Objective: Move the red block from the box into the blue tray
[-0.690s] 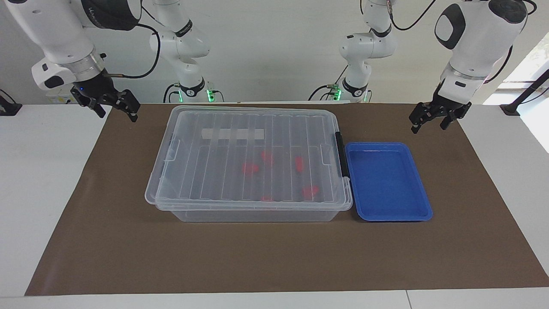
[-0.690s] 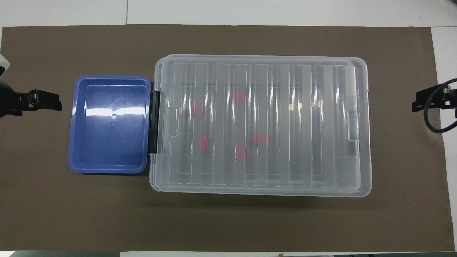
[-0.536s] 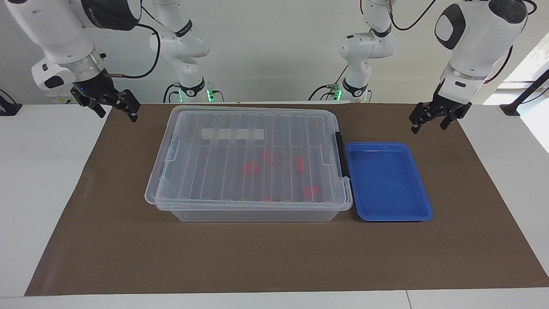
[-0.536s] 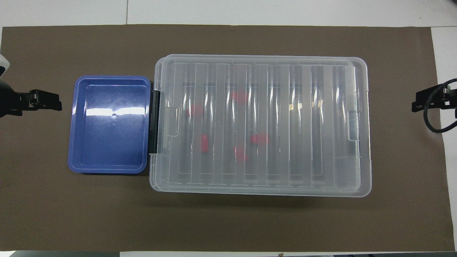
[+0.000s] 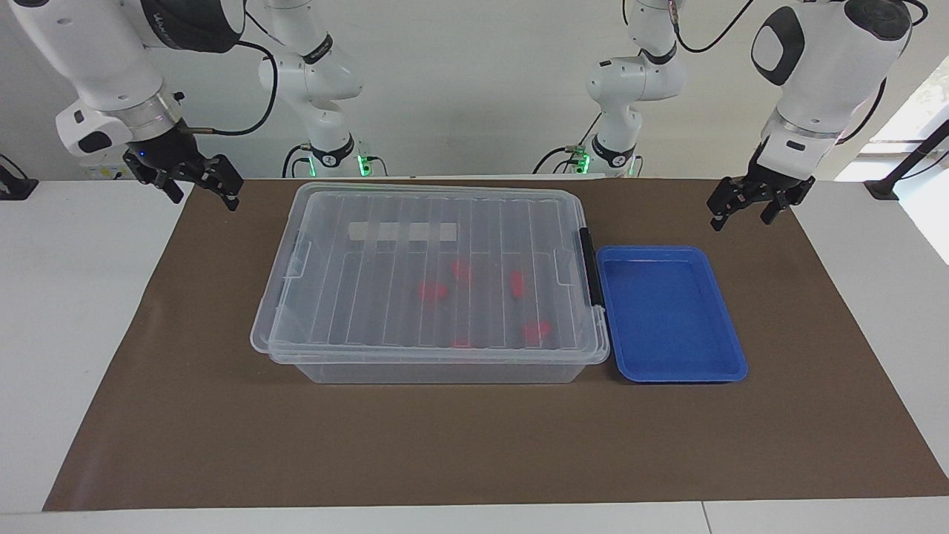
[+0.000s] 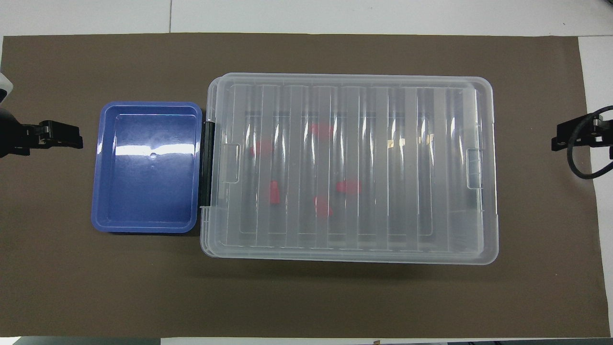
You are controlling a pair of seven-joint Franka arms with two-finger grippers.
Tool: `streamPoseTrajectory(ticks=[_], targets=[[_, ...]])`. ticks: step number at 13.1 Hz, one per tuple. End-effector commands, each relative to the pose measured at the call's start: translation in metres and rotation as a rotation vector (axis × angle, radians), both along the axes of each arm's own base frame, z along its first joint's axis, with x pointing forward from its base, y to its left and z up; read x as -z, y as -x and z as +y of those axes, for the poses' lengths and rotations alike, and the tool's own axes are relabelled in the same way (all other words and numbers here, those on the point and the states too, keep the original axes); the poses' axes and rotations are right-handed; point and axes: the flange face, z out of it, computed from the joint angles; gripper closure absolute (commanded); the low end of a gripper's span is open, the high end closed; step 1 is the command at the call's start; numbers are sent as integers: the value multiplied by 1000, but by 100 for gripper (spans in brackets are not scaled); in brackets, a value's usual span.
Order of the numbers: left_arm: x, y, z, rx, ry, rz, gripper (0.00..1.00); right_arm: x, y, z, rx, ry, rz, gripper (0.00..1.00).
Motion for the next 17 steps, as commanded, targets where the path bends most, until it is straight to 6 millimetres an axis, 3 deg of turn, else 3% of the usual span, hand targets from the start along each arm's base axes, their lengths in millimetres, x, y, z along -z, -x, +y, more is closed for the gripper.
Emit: streamPoseTrajectory(ticks=[1, 5, 8, 10, 13, 17], targets=[[-5, 5, 3, -2, 13, 4, 0, 9, 14, 1, -21, -10, 33, 0], [-5, 5, 3, -2, 13, 4, 0, 31, 8, 9, -70, -22, -45, 0], [-5, 5, 3, -2, 13, 4, 0, 53, -3, 37, -108, -20, -46, 0], [-5, 5, 3, -2, 13, 4, 0, 94, 2, 37, -107, -22, -14, 0], [-5, 5, 3, -2, 13, 4, 0, 125, 2, 36, -88, -24, 38, 0], [-5, 5, 3, -2, 13, 4, 0, 141, 1, 37, -42, -20, 40, 0]])
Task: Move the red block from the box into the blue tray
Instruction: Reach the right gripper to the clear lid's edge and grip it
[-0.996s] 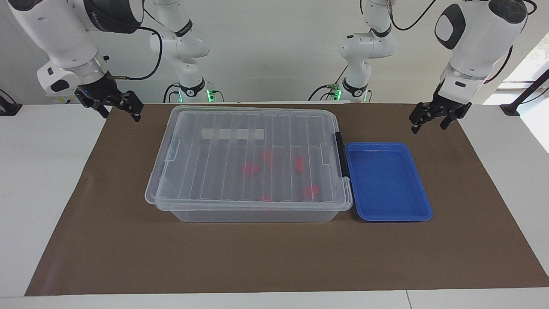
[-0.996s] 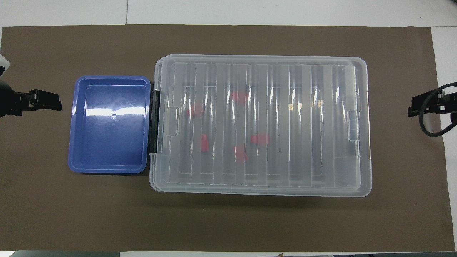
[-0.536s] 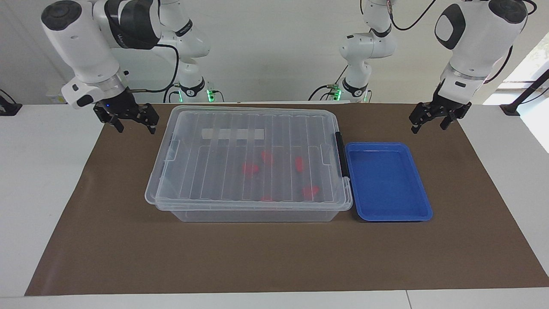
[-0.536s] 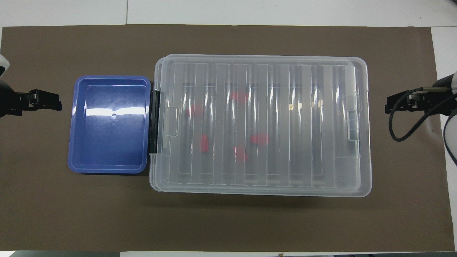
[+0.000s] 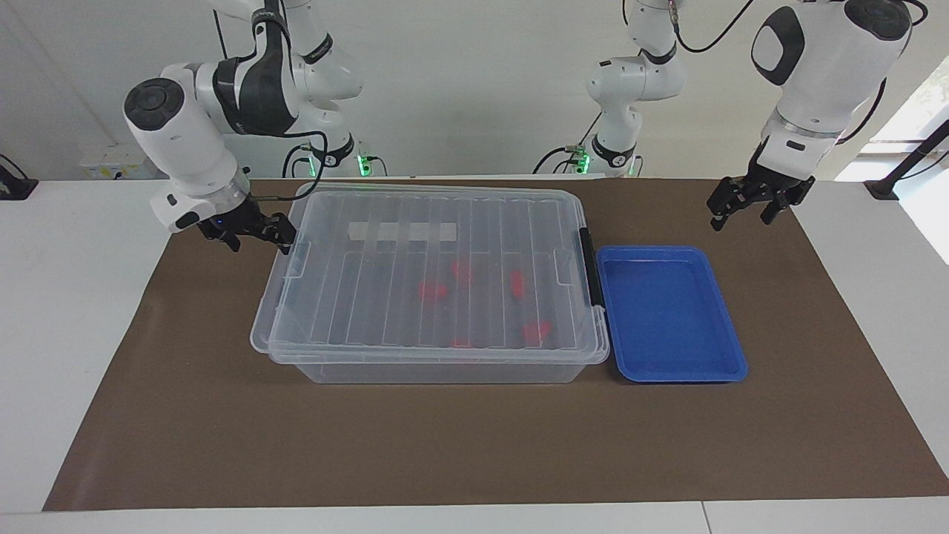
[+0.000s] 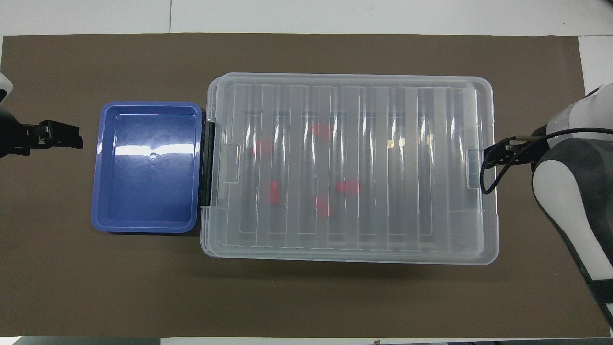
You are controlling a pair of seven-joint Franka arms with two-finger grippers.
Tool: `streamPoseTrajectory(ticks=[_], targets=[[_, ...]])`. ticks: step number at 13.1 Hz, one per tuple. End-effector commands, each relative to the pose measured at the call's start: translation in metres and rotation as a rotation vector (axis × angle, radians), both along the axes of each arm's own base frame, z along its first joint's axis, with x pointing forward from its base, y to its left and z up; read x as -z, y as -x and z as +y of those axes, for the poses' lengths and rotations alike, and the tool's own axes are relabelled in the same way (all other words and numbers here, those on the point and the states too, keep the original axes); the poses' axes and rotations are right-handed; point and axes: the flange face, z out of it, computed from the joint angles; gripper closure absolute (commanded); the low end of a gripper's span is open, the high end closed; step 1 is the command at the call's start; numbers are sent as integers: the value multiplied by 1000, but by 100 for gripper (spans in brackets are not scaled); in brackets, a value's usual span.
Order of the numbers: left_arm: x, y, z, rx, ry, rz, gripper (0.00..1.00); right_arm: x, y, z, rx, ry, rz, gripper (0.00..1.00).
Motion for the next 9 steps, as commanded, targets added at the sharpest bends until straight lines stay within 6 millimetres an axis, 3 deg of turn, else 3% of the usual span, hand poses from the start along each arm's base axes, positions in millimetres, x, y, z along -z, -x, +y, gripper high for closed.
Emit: streamPoseTrajectory(ticks=[1, 9], targets=[[-5, 5, 3, -2, 13, 4, 0, 13, 6, -1, 34, -8, -8, 0], [-3, 10, 6, -9, 12, 39, 0, 27, 14, -6, 25, 6, 9, 0]])
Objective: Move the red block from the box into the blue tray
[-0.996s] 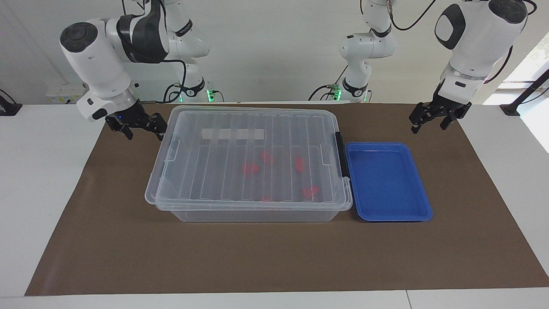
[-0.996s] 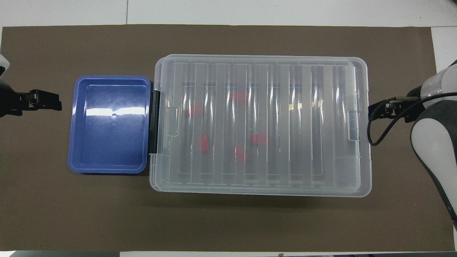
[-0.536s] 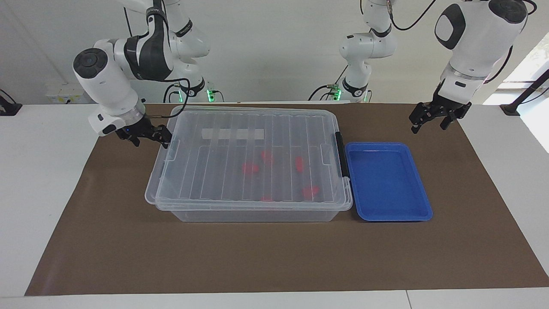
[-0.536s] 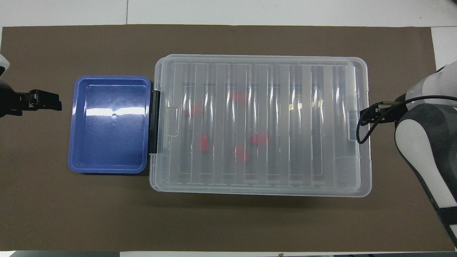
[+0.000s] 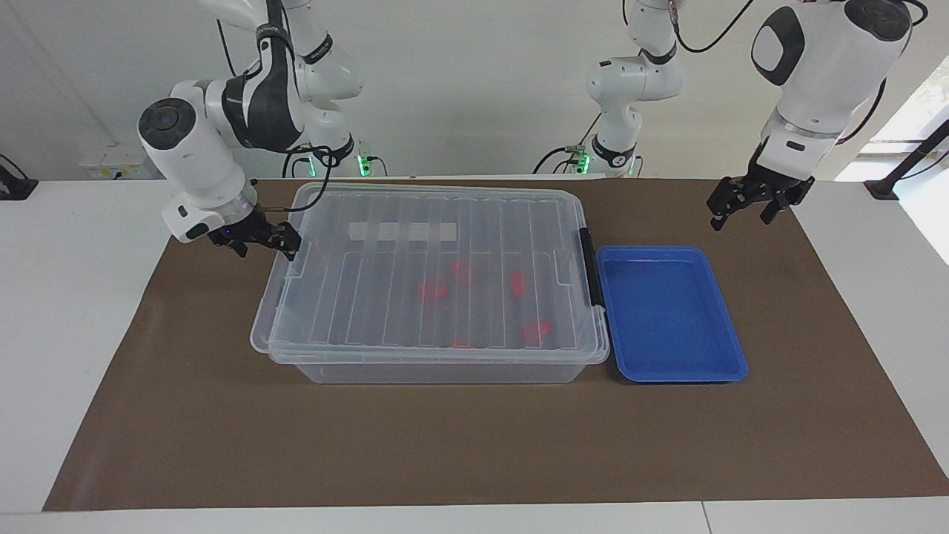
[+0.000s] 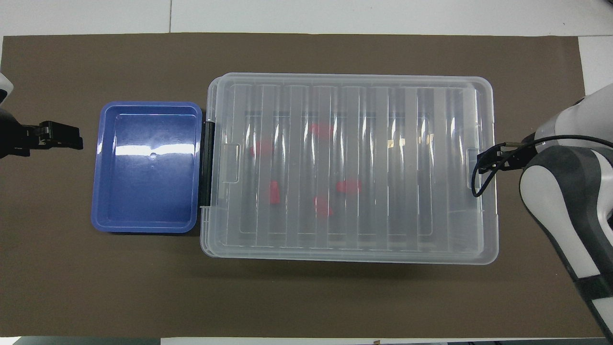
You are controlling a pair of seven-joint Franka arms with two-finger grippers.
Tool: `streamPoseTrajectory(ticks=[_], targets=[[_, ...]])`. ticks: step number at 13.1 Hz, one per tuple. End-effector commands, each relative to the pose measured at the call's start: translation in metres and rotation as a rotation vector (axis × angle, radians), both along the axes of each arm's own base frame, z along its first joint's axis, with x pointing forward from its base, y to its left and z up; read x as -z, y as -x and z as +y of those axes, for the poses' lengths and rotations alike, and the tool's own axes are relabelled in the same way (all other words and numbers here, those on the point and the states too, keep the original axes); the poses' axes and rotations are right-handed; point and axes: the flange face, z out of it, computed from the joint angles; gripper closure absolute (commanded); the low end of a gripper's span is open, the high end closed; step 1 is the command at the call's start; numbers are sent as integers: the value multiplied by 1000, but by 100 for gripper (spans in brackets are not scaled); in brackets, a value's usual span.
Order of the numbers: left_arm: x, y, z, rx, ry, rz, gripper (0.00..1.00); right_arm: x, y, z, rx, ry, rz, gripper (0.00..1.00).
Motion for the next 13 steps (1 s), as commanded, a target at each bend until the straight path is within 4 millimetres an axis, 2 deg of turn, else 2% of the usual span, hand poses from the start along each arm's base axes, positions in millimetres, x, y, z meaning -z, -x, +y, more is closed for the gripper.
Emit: streamPoseTrajectory(ticks=[1, 4, 9, 12, 13], targets=[[-6, 10, 7, -11, 12, 27, 0, 3, 8, -9, 16, 4, -8, 0], [-6, 10, 6, -9, 12, 27, 0, 2, 9, -25, -3, 1, -9, 0], [-5, 9, -2, 6, 12, 20, 0, 3, 10, -39, -35, 9, -6, 0], [-5, 10, -7, 18, 11, 20, 0, 2, 10, -62, -60, 9, -24, 0], [-5, 10, -16, 35, 11, 17, 0, 2, 10, -66, -67, 9, -24, 0]])
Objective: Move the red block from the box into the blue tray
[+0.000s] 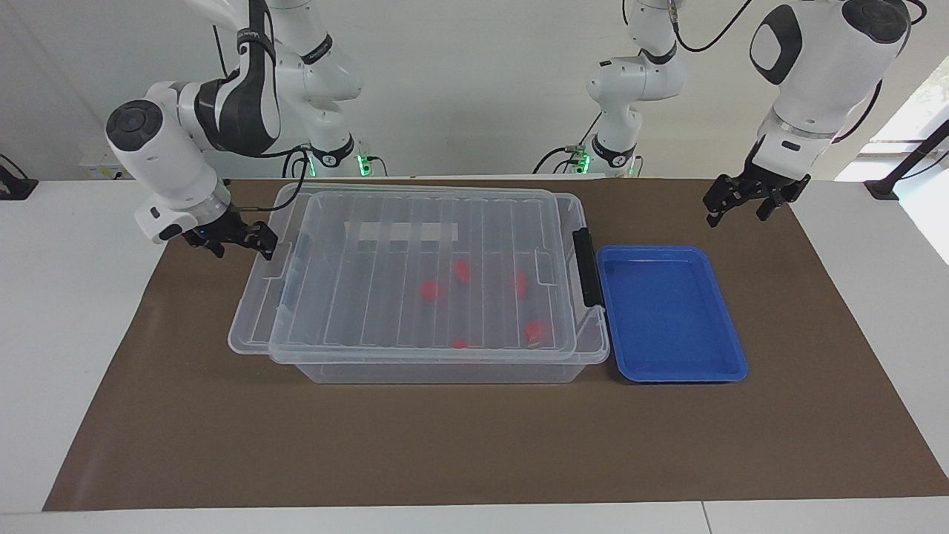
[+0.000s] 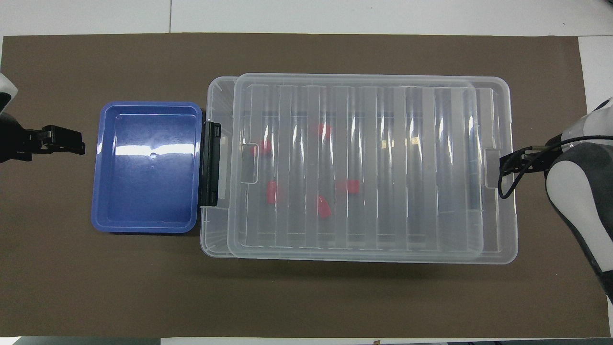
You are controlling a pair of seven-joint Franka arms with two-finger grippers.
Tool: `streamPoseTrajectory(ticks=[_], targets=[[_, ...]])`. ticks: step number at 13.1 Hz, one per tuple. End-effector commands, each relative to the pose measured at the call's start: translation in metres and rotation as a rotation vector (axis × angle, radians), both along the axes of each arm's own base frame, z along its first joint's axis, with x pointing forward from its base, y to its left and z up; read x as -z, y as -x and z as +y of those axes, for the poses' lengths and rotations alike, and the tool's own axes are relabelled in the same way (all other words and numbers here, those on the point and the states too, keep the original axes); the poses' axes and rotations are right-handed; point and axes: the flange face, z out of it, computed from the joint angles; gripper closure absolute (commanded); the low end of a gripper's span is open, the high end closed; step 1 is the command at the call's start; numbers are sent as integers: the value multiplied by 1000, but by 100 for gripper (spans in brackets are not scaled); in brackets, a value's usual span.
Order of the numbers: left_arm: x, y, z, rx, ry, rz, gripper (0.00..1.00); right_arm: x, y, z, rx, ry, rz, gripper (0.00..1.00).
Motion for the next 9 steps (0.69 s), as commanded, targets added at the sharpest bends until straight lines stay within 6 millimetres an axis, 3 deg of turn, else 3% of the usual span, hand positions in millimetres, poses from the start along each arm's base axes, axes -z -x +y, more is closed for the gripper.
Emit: streamPoseTrajectory(ticks=[1, 4, 9], targets=[[-6, 7, -20, 39, 14, -8, 0, 0, 7, -13, -30, 10, -16, 0], [-3, 12, -52, 88, 14, -10, 0, 0, 8, -23, -39, 20, -16, 0], [1, 35, -128, 83, 21, -16, 0, -1, 13, -55, -63, 13, -15, 0]])
